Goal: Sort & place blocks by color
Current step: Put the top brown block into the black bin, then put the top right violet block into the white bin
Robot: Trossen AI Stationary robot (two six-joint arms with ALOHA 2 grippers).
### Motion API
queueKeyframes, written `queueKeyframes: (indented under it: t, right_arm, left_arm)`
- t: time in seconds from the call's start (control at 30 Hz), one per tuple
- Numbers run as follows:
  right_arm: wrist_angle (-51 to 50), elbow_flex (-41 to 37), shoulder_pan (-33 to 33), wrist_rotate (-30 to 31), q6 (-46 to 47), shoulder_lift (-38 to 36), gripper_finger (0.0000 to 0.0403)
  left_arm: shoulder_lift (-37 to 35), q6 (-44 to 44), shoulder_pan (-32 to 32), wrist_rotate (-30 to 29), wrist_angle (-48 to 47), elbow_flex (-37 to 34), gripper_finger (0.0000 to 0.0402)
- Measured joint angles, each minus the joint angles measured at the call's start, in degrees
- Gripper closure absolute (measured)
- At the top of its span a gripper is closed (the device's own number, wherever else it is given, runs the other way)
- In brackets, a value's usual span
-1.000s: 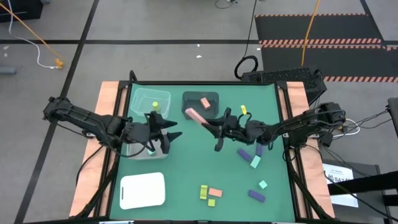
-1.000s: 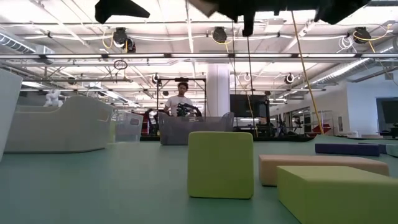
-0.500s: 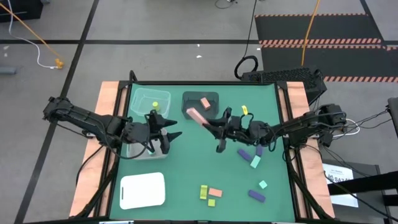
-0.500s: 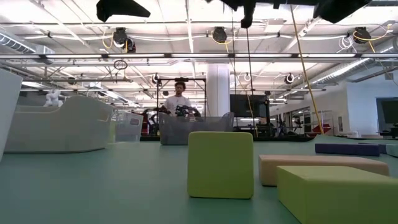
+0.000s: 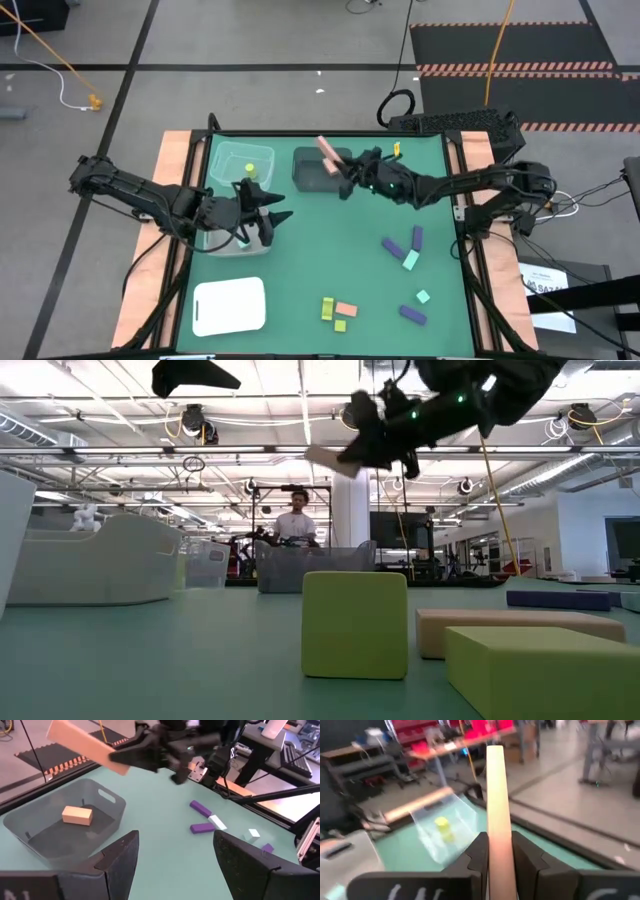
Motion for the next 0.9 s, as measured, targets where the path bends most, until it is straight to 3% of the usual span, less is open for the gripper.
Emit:
queueKeyframes:
  t: [0.17, 0.47, 0.77, 0.9]
  right_arm:
    - [-3.1, 0.0, -4.0, -7.8, 3.8, 2.5, 0.0358]
    - [-1.1, 0.0, -5.2, -8.5, 5.3, 9.2, 0.0349]
    - [-0.8, 0.0, -5.2, -11.5, 6.2, 11.6, 0.0241]
    - [-1.7, 0.0, -5.1, -11.5, 6.6, 8.7, 0.0197]
  left_arm:
    - [0.0, -1.0, 0.0, 0.0, 0.0, 0.0, 0.0147]
    - [0.0, -4.0, 0.0, 0.0, -0.2, 0.0, 0.0147]
    - [0.0, -4.1, 0.0, 0.0, -0.4, 0.0, 0.0147]
    - [0.0, -3.9, 0.6, 0.0, -0.4, 0.0, 0.0147]
